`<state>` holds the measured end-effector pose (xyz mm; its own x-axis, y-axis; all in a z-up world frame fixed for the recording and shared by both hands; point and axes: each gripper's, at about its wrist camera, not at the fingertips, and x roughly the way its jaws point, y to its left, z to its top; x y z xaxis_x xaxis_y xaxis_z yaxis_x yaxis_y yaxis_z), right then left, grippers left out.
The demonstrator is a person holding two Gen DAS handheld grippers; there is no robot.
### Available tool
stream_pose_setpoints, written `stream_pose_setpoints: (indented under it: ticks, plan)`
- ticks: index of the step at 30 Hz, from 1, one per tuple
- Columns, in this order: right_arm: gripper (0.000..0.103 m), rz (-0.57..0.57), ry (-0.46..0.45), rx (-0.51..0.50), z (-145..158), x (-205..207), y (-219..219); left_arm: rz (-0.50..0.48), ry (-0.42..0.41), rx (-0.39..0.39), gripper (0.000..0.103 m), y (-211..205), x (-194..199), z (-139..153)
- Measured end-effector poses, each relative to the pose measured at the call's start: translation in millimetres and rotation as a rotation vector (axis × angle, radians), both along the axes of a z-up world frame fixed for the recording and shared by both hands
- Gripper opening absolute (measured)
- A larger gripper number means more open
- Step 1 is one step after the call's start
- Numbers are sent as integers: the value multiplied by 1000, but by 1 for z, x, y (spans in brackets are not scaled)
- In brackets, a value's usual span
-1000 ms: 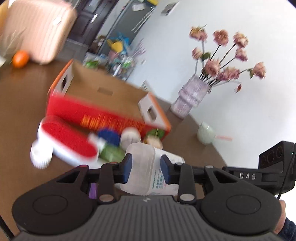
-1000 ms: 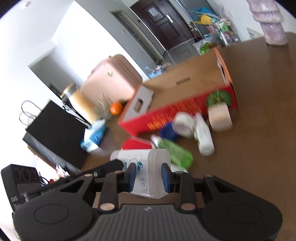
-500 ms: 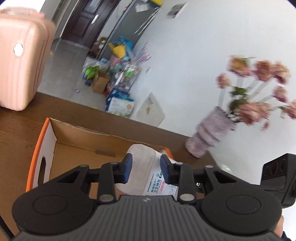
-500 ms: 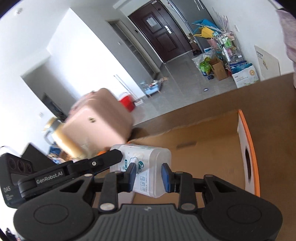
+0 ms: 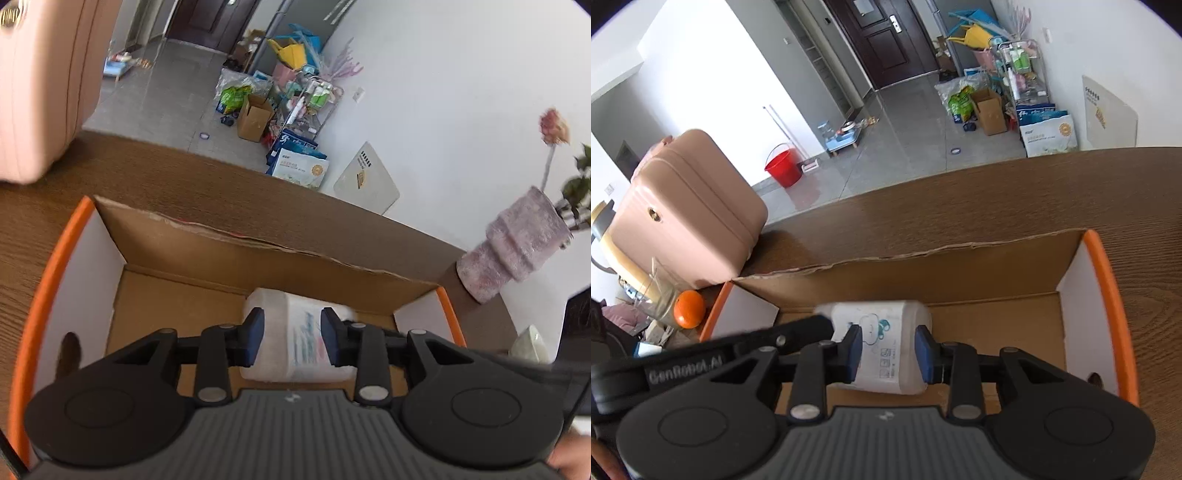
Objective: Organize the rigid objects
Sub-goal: 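Lift the container into the red cardboard box and open both grippers, then raise both grippers out of the cardboard box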
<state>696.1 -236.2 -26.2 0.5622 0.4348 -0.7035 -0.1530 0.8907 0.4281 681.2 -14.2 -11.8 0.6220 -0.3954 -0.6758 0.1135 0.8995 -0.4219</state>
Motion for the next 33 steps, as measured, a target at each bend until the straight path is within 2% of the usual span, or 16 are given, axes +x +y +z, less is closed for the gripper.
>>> stream_pose_setpoints:
  ticks: [3,5,6,8,10,14,15,17,19,21,23,26,29,31,33]
  plan:
    - [33,-20,-60,-36,32,-27,-11,0,-67,51,34,6,-32,31]
    - [38,-36,-101,-40,59,-52,-22,5,-105,83,34,11,-55,56]
    - [41,-39,-127,-45,74,-67,-27,9,-131,111,35,15,-70,71]
    - [62,-42,-174,-69,104,-98,-35,25,-192,179,40,18,-99,100]
    - [64,-39,-225,-100,133,-132,-41,33,-247,254,44,21,-129,128]
    - [77,-25,-318,-111,192,-197,-57,57,-366,366,52,28,-195,181]
    - [77,-20,-341,-117,206,-214,-61,72,-394,380,54,32,-212,194]
    - [78,-14,-366,-121,233,-245,-66,88,-433,375,56,40,-245,217]
    - [79,-1,-387,-78,260,-275,-77,106,-484,378,65,48,-277,240]
    - [82,5,-426,-56,288,-307,-85,131,-529,380,67,55,-306,262]
    - [82,10,-485,-81,317,-341,-92,154,-555,366,68,60,-329,281]
    - [83,-5,-550,-109,352,-382,-102,184,-605,343,74,66,-362,307]
    - [85,-28,-600,-108,373,-412,-114,204,-635,294,77,72,-388,320]
    - [92,-41,-612,-59,376,-425,-121,189,-649,275,83,74,-406,320]
    - [93,-40,-605,-22,372,-437,-125,174,-668,305,84,69,-418,312]
